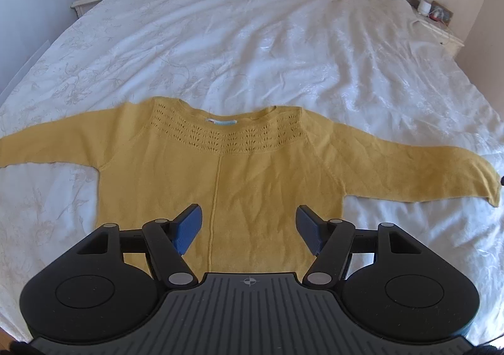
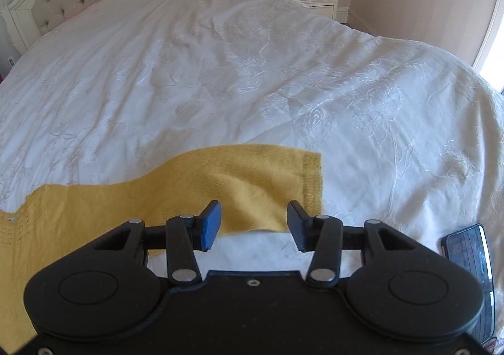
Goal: Fold small clothes
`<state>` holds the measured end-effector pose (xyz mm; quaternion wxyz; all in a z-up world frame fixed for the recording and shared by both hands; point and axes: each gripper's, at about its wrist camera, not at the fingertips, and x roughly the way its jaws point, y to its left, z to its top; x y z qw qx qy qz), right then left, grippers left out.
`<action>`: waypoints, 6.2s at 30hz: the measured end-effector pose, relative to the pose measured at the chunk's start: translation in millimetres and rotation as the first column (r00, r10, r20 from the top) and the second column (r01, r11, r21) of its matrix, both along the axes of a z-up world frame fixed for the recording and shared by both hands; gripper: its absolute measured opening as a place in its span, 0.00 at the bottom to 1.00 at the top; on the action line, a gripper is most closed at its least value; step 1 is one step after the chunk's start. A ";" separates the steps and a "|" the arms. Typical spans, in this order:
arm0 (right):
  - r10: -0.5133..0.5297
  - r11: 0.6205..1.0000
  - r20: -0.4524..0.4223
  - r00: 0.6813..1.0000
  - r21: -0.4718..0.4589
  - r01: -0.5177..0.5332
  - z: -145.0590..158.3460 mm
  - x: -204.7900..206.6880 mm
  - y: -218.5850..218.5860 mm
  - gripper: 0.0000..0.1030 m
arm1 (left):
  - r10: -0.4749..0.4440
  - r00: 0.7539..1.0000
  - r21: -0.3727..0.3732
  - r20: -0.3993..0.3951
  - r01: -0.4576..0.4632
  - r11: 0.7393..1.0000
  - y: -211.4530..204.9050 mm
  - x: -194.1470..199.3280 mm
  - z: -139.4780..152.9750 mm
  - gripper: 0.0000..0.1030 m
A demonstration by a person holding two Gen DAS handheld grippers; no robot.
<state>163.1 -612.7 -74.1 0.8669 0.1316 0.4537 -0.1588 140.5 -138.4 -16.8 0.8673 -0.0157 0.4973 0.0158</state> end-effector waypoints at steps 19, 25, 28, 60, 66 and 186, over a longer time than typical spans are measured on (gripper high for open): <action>-0.051 0.959 0.013 0.999 0.280 0.046 -63.3 22.3 -59.0 0.13 | 0.105 0.991 0.070 -0.083 -0.099 0.993 12.5 -5.8 -10.2 0.63; -0.004 0.961 0.093 0.996 0.275 -0.022 -15.0 30.0 -15.9 0.13 | 0.103 0.991 0.039 -0.086 -0.100 0.994 35.9 -11.5 -16.5 0.63; 0.047 0.954 0.156 0.987 0.287 -0.091 19.8 36.9 17.7 0.13 | 0.098 0.992 0.020 -0.083 -0.096 0.995 51.7 -12.0 -22.1 0.63; 0.700 0.660 0.091 0.708 0.293 -0.691 -40.5 134.1 563.3 0.23 | 0.233 0.955 -0.012 -0.185 -0.239 0.971 303.3 -35.9 -73.2 0.63; 0.664 0.703 0.077 0.743 0.272 -0.657 -49.9 121.4 558.2 0.50 | 0.286 0.944 -0.034 -0.162 -0.295 0.955 336.4 -26.7 -84.0 0.63; 0.414 0.864 0.080 0.907 0.278 -0.419 -69.6 124.2 368.5 0.13 | 0.065 0.991 -0.171 -0.113 -0.084 0.982 266.4 101.1 -185.8 0.34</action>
